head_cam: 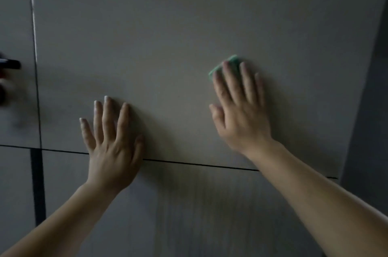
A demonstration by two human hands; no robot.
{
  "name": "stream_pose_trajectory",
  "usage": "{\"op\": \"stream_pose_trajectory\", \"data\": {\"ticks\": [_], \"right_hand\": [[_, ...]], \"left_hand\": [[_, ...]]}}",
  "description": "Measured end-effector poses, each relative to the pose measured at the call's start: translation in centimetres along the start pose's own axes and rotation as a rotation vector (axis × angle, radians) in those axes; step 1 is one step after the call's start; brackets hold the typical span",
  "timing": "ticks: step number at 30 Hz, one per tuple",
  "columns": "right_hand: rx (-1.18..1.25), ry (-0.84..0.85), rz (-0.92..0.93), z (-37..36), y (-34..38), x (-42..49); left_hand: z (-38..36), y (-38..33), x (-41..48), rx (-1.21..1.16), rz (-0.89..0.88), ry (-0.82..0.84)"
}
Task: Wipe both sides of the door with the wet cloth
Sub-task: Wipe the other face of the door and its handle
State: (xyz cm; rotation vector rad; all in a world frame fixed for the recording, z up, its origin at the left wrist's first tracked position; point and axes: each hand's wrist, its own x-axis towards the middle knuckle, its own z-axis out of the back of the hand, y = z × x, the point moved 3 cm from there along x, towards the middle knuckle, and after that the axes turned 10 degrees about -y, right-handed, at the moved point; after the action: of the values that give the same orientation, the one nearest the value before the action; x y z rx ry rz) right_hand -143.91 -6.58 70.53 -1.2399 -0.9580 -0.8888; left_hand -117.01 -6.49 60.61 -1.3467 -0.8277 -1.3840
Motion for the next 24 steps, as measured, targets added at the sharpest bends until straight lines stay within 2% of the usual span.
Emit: {"op": "stream_pose_trajectory", "data": {"ticks": [2,4,5,8,10,12,15,19,20,21,24], "right_hand": [[-0.005,-0.046,-0.267,0.2,-1.8,3.6],[0.001,-0.052,-0.342,0.2,-0.1,5.6],[0.008,-0.042,-0.277,-0.1,2.0,5.5],[0.08,0.037,0.131,-1.3,10.7,2.1],[0.099,0.089,0.334,-2.2,14.6,-0.6],[0.104,0.107,0.381,-2.6,15.7,-1.4],[0.088,0.103,0.354,-2.5,15.3,-0.7],[0.06,0.056,0.095,-2.4,15.7,4.9],[0.059,0.071,0.091,-2.5,17.0,6.0],[0.066,0.081,0.159,-2.8,18.7,6.3],[0.106,0.133,0.531,-4.1,23.4,2.6]], "left_hand": [[0.2,1.9,-0.7,0.002,0.072,0.018],[0.4,3.6,-1.7,0.001,0.121,0.024],[0.5,4.4,-2.2,-0.004,0.151,0.021],[0.8,6.6,-3.4,-0.003,0.232,0.007],[0.9,7.6,-4.1,0.0,0.23,-0.002],[1.1,8.2,-4.7,-0.013,0.21,-0.015],[1.3,9.3,-5.2,-0.018,0.257,-0.029],[1.6,12.0,-5.8,0.025,0.346,-0.006],[1.7,12.6,-5.9,0.035,0.355,0.001],[1.7,13.2,-6.2,0.044,0.353,0.005],[1.6,14.1,-6.7,0.052,0.31,0.004]]}}
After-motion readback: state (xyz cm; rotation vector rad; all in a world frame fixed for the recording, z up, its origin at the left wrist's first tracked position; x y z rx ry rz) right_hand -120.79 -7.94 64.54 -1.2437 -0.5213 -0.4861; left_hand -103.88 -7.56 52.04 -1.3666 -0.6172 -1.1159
